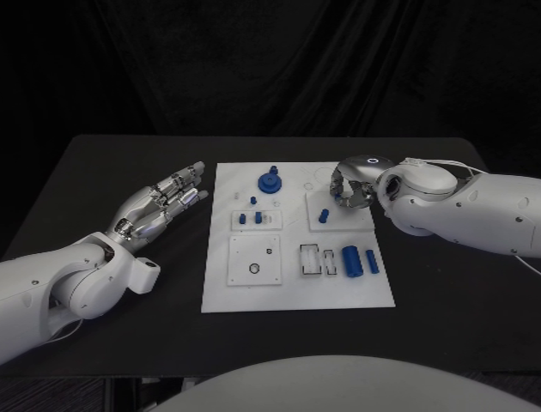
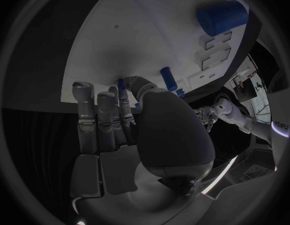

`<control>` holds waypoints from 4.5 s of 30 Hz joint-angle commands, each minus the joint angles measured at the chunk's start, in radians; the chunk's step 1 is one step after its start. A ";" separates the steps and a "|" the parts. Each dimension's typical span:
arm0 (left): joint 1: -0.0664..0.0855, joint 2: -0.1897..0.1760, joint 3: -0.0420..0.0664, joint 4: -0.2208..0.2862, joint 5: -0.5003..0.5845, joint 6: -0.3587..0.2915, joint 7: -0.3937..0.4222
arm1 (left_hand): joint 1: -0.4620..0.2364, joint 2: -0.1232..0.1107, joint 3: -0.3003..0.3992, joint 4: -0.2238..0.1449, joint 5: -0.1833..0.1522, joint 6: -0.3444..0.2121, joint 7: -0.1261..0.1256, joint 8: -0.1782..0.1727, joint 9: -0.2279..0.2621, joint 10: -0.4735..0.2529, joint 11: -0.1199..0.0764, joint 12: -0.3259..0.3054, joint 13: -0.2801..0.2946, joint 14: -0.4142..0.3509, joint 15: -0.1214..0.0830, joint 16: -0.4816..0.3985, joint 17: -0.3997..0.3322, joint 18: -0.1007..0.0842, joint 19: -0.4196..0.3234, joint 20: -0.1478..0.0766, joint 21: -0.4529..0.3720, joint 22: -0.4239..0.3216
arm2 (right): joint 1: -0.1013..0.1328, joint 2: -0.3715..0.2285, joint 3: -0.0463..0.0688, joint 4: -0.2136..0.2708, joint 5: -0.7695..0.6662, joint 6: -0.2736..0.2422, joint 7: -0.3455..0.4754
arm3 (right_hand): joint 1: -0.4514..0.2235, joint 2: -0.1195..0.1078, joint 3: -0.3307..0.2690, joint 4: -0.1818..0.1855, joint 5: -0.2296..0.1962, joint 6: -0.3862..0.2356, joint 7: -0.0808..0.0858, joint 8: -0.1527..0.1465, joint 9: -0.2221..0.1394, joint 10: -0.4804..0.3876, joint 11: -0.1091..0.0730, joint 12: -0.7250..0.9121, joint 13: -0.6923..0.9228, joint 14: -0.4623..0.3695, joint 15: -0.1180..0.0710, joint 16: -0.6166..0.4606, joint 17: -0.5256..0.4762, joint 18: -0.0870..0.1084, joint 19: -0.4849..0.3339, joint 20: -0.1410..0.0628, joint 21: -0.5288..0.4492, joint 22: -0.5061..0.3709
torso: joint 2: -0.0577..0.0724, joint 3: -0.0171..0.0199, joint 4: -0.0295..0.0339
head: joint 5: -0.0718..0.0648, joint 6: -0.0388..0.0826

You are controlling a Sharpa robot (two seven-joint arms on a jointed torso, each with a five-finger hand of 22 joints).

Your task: Assemble the parts on the task board

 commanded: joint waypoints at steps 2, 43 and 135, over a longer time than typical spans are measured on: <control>-0.002 0.003 0.001 -0.002 0.008 0.018 0.115 | 0.012 0.001 0.002 -0.008 0.009 -0.004 0.000 -0.004 -0.001 -0.001 0.010 0.007 -0.001 -0.001 0.010 -0.004 0.000 0.008 0.001 0.011 0.004 0.001 | -0.005 0.001 0.000 -0.006 -0.011 0.012 -0.014 | -0.002 0.018 -0.004 -0.014 -0.002 0.013 -0.004 0.019 0.021 0.024 -0.009 0.016 0.002 0.007 -0.014 0.008 -0.003 0.002 0.015 -0.005 0.013 0.023 | 0.001 0.0002 -0.0007 | 0.000 0.000; -0.014 0.009 0.001 -0.017 0.008 0.032 0.096 | 0.055 0.018 0.008 -0.035 0.068 0.012 0.020 -0.001 0.002 -0.003 0.018 0.011 -0.001 0.011 0.030 0.000 0.004 0.010 0.023 0.033 0.012 0.017 | -0.007 -0.032 0.003 0.021 0.017 -0.141 0.071 | 0.033 0.020 0.109 -0.100 -0.176 -0.010 -0.008 0.114 0.157 0.206 -0.044 -0.030 -0.041 0.063 -0.047 0.016 -0.013 -0.020 0.081 -0.041 0.123 0.084 | -0.001 -0.0025 -0.0015 | 0.013 0.000; -0.036 0.038 0.001 -0.040 0.008 0.054 0.075 | 0.065 0.029 0.010 -0.043 0.080 -0.005 0.027 -0.004 -0.001 -0.007 0.028 0.008 -0.002 0.009 0.031 -0.001 0.003 0.010 0.022 0.033 0.010 0.005 | -0.070 0.125 0.002 0.270 -0.243 0.040 0.006 | 0.004 -0.004 0.162 -0.097 -0.251 -0.039 -0.003 0.104 0.174 0.211 -0.038 -0.063 -0.048 0.072 -0.041 0.027 -0.005 -0.021 0.088 -0.035 0.124 0.091 | 0.000 -0.0032 0.0028 | 0.091 0.000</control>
